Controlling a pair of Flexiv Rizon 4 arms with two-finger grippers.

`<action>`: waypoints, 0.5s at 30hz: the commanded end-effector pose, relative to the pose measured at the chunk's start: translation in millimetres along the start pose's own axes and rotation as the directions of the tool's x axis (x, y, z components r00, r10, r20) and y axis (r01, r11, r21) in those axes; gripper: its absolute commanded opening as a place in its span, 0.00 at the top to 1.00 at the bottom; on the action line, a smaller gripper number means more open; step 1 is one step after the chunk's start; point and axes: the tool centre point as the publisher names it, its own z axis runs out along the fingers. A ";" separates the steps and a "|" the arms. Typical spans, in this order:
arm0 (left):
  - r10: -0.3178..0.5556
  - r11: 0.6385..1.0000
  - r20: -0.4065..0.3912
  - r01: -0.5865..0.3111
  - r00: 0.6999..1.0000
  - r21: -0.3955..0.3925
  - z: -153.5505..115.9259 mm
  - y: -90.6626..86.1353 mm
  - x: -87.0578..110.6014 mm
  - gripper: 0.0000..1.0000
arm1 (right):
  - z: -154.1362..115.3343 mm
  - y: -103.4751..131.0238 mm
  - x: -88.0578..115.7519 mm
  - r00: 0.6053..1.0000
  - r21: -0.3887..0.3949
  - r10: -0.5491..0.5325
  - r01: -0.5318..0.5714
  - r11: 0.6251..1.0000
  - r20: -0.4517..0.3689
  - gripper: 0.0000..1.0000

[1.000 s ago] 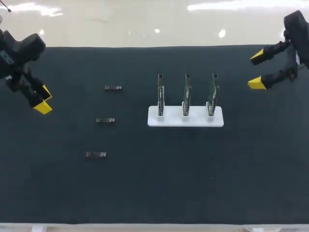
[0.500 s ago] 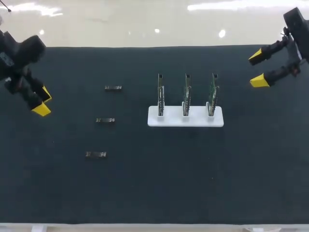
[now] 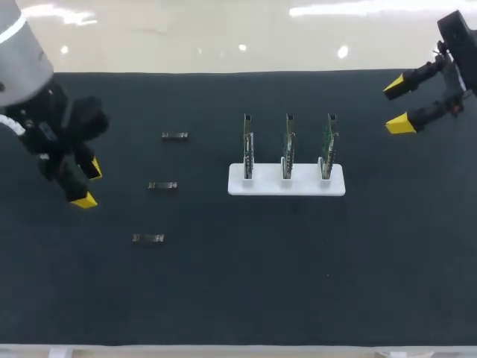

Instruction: Pick up the optical module with the left hand, and insert it into the network port with the right hand.

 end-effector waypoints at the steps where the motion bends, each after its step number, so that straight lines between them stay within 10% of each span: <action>1: 0.001 1.000 -0.005 -0.001 1.000 -0.006 17.3 4.7 -5.9 0.00 | 0.6 -0.6 0.4 1.000 -0.001 -0.001 0.001 1.000 0.002 0.00; 15: 0.055 0.998 -0.089 -0.058 0.994 -0.028 69.2 4.2 -9.3 0.00 | 0.6 -0.6 0.4 1.000 -0.001 -0.001 0.001 1.000 0.002 0.00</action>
